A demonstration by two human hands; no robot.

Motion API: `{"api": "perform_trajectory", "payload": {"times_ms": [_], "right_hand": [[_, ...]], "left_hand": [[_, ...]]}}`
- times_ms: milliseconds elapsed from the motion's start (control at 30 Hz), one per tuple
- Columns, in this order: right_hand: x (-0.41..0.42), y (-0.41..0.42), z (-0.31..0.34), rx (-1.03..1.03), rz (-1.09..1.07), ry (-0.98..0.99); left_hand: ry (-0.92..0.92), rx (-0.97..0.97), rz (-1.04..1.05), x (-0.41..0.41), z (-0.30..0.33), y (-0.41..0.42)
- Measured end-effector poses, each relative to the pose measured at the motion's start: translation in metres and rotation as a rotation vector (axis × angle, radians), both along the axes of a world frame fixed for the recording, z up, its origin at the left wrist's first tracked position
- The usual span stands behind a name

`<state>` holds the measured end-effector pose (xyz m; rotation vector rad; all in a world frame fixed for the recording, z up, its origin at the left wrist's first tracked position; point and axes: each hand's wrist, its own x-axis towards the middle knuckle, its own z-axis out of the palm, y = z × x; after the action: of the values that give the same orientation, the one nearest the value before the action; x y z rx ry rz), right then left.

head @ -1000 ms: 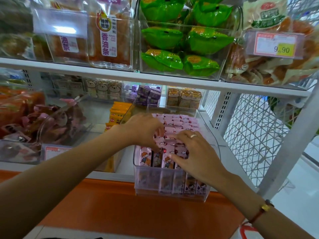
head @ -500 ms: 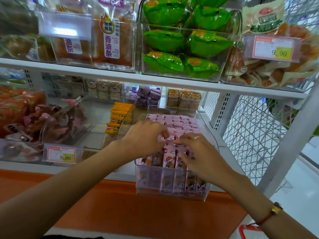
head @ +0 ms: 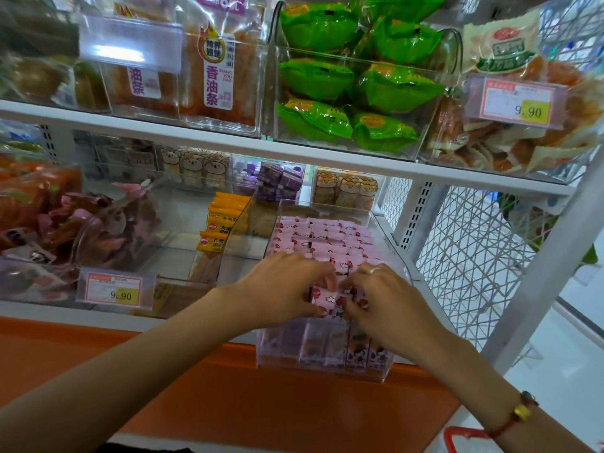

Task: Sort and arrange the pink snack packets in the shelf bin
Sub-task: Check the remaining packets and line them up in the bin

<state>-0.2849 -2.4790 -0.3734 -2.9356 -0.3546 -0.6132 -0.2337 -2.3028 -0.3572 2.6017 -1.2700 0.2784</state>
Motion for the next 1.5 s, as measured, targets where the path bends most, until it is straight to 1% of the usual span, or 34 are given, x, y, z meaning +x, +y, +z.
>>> {"api": "perform_trajectory", "payload": {"times_ms": [67, 100, 167, 200, 233, 300, 333, 367, 433, 500, 533, 567, 633, 733, 833, 967, 1000, 1067, 1133, 1267, 1333, 1367, 1400, 1433, 1500], "right_hand": [[0.0, -0.001, 0.001, -0.009, -0.008, 0.027], [0.0, -0.002, 0.002, -0.011, -0.01, 0.042], [0.001, -0.002, 0.008, 0.037, -0.014, 0.046], [0.001, -0.001, 0.012, 0.137, -0.015, 0.043], [0.0, 0.001, 0.018, 0.308, -0.002, 0.06], [-0.005, 0.009, 0.031, 0.758, 0.09, 0.172], [-0.008, 0.013, 0.035, 0.919, 0.144, 0.251], [-0.011, 0.016, 0.037, 0.994, 0.182, 0.304], [-0.013, 0.021, 0.036, 1.018, 0.24, 0.322], [-0.011, 0.025, 0.032, 1.073, 0.226, 0.294], [-0.009, 0.026, 0.03, 1.153, 0.197, 0.298], [-0.007, 0.025, 0.028, 1.255, 0.168, 0.32], [-0.003, 0.023, 0.026, 1.439, 0.143, 0.375], [-0.002, 0.02, 0.026, 1.566, 0.14, 0.397], [-0.003, 0.022, 0.026, 1.57, 0.148, 0.392], [-0.004, 0.024, 0.025, 1.575, 0.153, 0.385], [-0.004, 0.022, 0.028, 1.581, 0.18, 0.399], [-0.005, 0.016, 0.034, 1.596, 0.265, 0.433], [-0.006, 0.011, 0.037, 1.613, 0.311, 0.431], [-0.006, 0.011, 0.033, 1.536, 0.239, 0.305], [-0.005, 0.011, 0.033, 1.552, 0.212, 0.262], [-0.005, 0.01, 0.034, 1.566, 0.205, 0.266], [-0.005, 0.009, 0.036, 1.576, 0.197, 0.282], [-0.006, 0.007, 0.037, 1.583, 0.182, 0.302], [-0.007, 0.006, 0.037, 1.599, 0.129, 0.351]], "left_hand": [[0.011, -0.077, -0.005, -0.004, 0.004, 0.004], [-0.004, -0.145, 0.0, -0.005, 0.007, 0.007], [0.005, -0.343, 0.01, -0.007, 0.015, 0.014], [0.047, -0.452, 0.012, -0.008, 0.018, 0.018], [0.113, -0.561, 0.012, -0.008, 0.021, 0.021], [0.27, -0.781, -0.003, -0.009, 0.024, 0.023], [0.331, -0.882, -0.008, -0.011, 0.023, 0.022], [0.372, -0.963, -0.009, -0.012, 0.022, 0.021], [0.428, -1.076, -0.009, -0.015, 0.018, 0.016], [0.484, -1.16, 0.007, -0.018, 0.015, 0.012], [0.501, -1.184, 0.021, -0.019, 0.013, 0.011], [0.501, -1.182, 0.041, -0.019, 0.011, 0.01], [0.472, -1.114, 0.078, -0.019, 0.007, 0.01], [0.461, -1.011, 0.075, -0.021, 0.002, 0.009], [0.422, -0.937, 0.064, -0.027, -0.002, 0.004], [0.326, -0.966, 0.064, -0.033, -0.007, -0.002], [0.326, -0.978, 0.069, -0.033, -0.007, -0.002], [0.385, -0.986, 0.074, -0.032, -0.004, 0.0], [0.418, -0.947, 0.068, -0.031, -0.002, 0.001], [0.319, -0.798, 0.092, -0.029, -0.005, 0.004], [0.289, -0.753, 0.094, -0.028, -0.003, 0.004], [0.319, -0.761, 0.079, -0.027, -0.002, 0.004], [0.386, -0.787, 0.065, -0.025, 0.001, 0.004], [0.494, -0.824, 0.063, -0.024, 0.003, 0.005], [0.817, -0.896, 0.11, -0.024, 0.011, 0.008]]}}
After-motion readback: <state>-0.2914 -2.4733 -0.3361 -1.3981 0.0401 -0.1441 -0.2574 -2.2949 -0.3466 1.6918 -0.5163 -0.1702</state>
